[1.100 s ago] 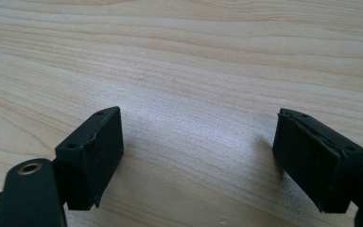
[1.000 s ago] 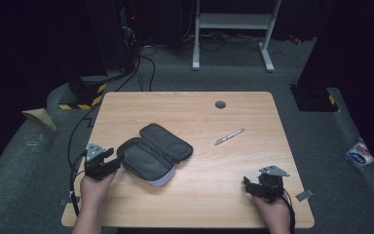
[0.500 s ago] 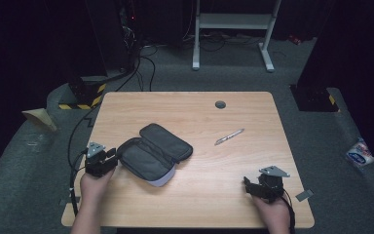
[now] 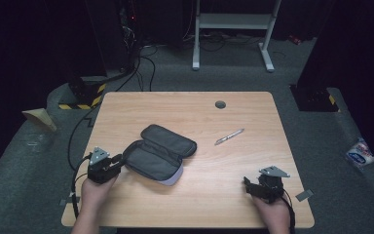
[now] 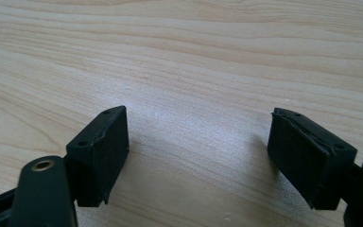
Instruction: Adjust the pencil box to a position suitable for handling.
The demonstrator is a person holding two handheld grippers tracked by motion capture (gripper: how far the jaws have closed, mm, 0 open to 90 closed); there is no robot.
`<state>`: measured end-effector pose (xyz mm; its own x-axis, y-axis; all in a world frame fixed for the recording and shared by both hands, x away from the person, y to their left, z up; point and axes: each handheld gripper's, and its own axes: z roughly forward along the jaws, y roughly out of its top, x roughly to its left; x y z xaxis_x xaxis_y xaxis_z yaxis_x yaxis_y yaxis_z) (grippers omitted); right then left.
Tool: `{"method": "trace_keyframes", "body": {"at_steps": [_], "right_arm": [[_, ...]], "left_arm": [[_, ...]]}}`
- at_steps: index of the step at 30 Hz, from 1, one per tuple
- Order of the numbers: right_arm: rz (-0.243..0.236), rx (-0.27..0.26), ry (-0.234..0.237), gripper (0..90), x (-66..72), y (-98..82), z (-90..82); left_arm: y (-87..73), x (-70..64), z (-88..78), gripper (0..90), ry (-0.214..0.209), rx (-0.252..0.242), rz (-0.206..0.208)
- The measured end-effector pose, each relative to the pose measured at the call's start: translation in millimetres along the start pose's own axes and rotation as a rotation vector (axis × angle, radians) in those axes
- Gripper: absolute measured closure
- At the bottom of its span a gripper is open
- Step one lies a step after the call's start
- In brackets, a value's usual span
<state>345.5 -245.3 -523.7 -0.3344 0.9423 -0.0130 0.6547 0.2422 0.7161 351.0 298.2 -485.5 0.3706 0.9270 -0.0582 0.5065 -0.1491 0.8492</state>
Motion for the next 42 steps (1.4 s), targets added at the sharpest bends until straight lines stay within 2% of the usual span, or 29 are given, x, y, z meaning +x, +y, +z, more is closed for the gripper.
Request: {"method": "trace_keyframes", "body": {"at_steps": [1, 2, 3, 4, 5, 6, 8, 10, 12, 14, 16, 18, 19, 20, 22, 30, 33, 34, 35, 36, 39, 42], "right_arm": [[0.003, -0.004, 0.0, 22.1, -0.2, -0.1, 0.1], [0.003, -0.007, -0.002, 22.8, -0.8, -0.2, 0.0], [0.004, -0.008, -0.002, 23.1, -0.9, -0.3, -0.1], [0.004, -0.008, -0.002, 23.1, -0.9, -0.3, -0.1], [0.002, -0.008, -0.002, 23.2, -0.8, -0.4, -0.2], [0.002, -0.008, -0.002, 23.2, -0.8, -0.4, -0.2], [0.002, -0.008, -0.001, 23.5, -0.8, -0.4, -0.2], [0.002, -0.009, 0.0, 23.6, -0.9, -0.3, -0.2], [0.001, -0.009, 0.001, 23.7, -0.9, -0.3, -0.2], [-0.001, -0.008, 0.001, 23.8, -0.9, -0.2, -0.1], [-0.001, -0.009, 0.001, 23.8, -0.8, -0.2, -0.1], [-0.001, -0.009, 0.0, 23.8, -0.8, -0.3, -0.1], [-0.001, -0.009, 0.0, 23.8, -0.8, -0.3, -0.1], [-0.001, -0.009, 0.001, 23.8, -0.8, -0.2, -0.1], [-0.001, -0.009, 0.001, 23.8, -0.9, -0.2, -0.1], [-0.002, -0.009, 0.0, 23.8, -0.8, -0.2, -0.1], [-0.006, -0.008, 0.003, 24.0, -0.7, -0.3, -0.3], [-0.004, -0.008, 0.004, 24.0, -0.6, -0.4, -0.5], [-0.004, -0.008, 0.004, 24.0, -0.6, -0.4, -0.5], [-0.004, -0.008, 0.004, 24.0, -0.6, -0.4, -0.4], [-0.003, -0.007, 0.004, 24.1, -0.5, -0.3, -0.3], [-0.005, -0.008, 0.004, 24.1, -0.5, -0.3, -0.3]], "left_arm": [[0.0, 1.6, 0.7, 52.6, 0.031, -0.021, -0.002], [0.0, 6.8, 4.2, 53.0, 0.042, -0.028, -0.02], [-0.2, 9.0, 7.7, 53.0, 0.026, -0.024, -0.045], [-0.2, 9.0, 7.7, 52.5, 0.026, -0.024, -0.045], [-1.0, 10.2, 14.9, 51.8, 0.002, -0.012, -0.074], [-1.0, 10.2, 14.9, 51.8, 0.002, -0.012, -0.074], [-2.3, 5.0, 22.5, 54.2, -0.024, 0.019, -0.06], [-3.1, 0.5, 23.1, 56.4, -0.022, 0.028, -0.047], [-3.5, 0.1, 22.5, 58.6, -0.028, 0.028, -0.041], [-3.4, 0.0, 18.6, 58.9, -0.051, 0.026, -0.048], [-2.9, -1.8, 14.3, 59.7, -0.058, 0.027, -0.029], [-2.8, -5.6, 11.1, 61.0, -0.084, 0.024, -0.028], [-2.8, -5.6, 11.1, 61.5, -0.084, 0.024, -0.028], [-3.3, -9.9, 12.2, 62.0, -0.093, 0.028, -0.014], [-3.3, -11.6, 13.2, 62.0, -0.087, 0.034, -0.002], [-3.7, -19.8, 12.1, 63.1, -0.113, 0.038, 0.021], [-4.2, -21.1, 11.5, 58.1, -0.098, 0.024, 0.007], [-4.2, -21.1, 11.5, 53.9, -0.098, 0.024, 0.007], [-4.4, -20.7, 11.9, 51.8, -0.082, 0.021, 0.001], [-5.1, -19.6, 14.3, 51.5, -0.083, 0.029, -0.01], [-5.8, -21.1, 16.9, 50.9, -0.09, 0.044, -0.009], [-6.8, -25.7, 17.3, 52.0, -0.097, 0.06, 0.015]]}}
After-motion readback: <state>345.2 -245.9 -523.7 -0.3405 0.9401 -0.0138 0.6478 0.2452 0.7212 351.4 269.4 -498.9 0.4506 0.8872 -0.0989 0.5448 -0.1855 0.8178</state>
